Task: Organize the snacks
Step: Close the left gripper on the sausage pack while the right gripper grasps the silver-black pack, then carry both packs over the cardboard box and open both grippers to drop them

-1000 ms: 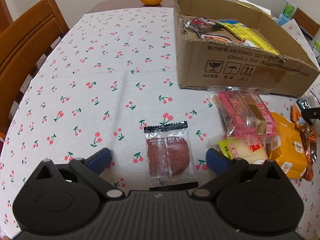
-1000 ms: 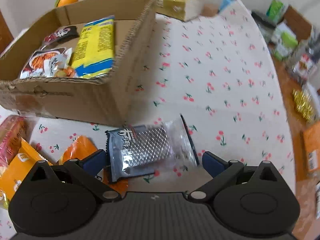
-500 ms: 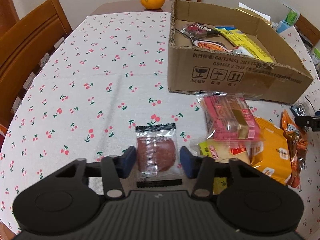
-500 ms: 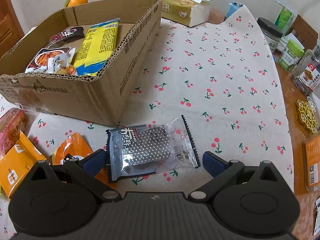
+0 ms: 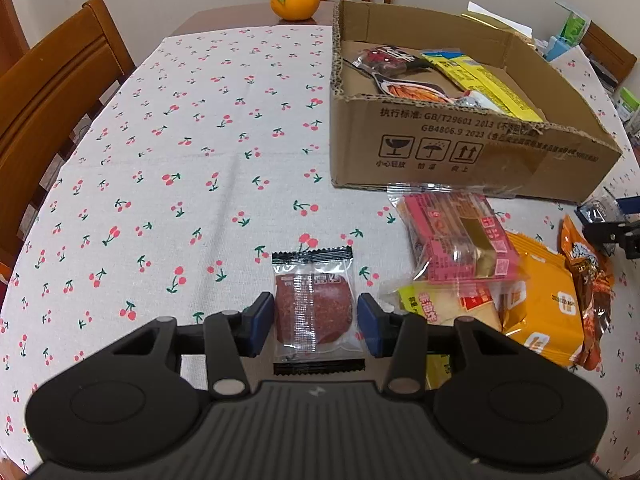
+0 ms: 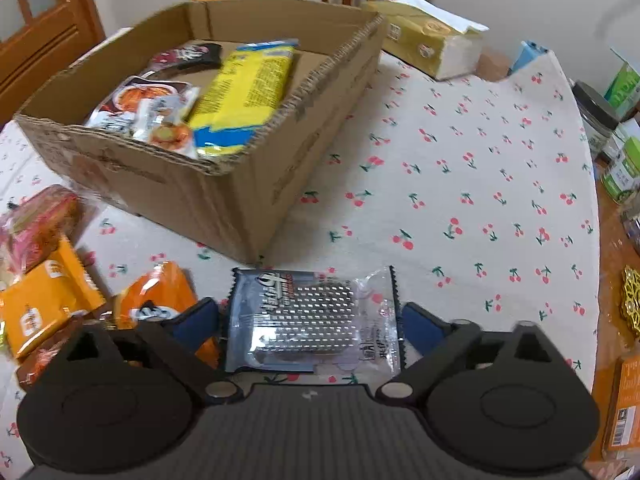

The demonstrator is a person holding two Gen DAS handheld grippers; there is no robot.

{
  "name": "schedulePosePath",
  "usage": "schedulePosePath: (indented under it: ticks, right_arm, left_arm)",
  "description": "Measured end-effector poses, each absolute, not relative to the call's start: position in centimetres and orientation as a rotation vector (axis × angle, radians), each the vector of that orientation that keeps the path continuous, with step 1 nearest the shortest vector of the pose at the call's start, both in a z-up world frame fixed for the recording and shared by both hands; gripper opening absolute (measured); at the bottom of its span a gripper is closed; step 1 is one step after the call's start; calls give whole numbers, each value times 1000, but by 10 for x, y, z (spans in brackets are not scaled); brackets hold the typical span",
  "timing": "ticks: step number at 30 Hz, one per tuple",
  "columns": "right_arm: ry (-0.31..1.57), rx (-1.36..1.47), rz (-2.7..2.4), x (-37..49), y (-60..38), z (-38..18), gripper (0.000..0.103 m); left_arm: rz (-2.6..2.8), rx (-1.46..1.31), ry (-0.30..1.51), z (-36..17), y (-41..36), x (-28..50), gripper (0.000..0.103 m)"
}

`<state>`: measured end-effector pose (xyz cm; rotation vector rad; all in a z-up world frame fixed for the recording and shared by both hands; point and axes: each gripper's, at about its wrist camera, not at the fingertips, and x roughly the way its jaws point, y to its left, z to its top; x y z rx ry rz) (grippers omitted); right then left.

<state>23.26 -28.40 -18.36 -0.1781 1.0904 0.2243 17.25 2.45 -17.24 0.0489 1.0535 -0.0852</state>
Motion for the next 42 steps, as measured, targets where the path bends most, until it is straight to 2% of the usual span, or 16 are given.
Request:
schedulePosePath:
  ticks: [2,5,15,26,36,39,40,42]
  right_arm:
    - [1091,-173,217,230,-282,-181,83]
    - [1096,-166,193,227,-279,-178,75]
    - [1085,-141,169,211,-278,-148,72]
    - [913,-245,305,219,-251,-67,72]
    - [866,-263,399,278,-213,-67,73]
    - [871,-276,386,285,-208,-78,84]
    - [877,-276,377,283,-207,-82,93]
    - [888,-274,378,279,-207,-87,95]
  left_arm:
    - [-94,51,1056,-172,25,173,43]
    - [-111,48,1062,-171,26,173,42]
    - [-166,85,1043,-153,26,169,42]
    - [-288,125,999,-104,25,165,42]
    - [-325,162,927,-71,20,176,42]
    - [-331,155,912,-66,19,184,42]
    - [-334,154,908,-65,19,188,42]
    - [-339,162,895,-62,15,197,42]
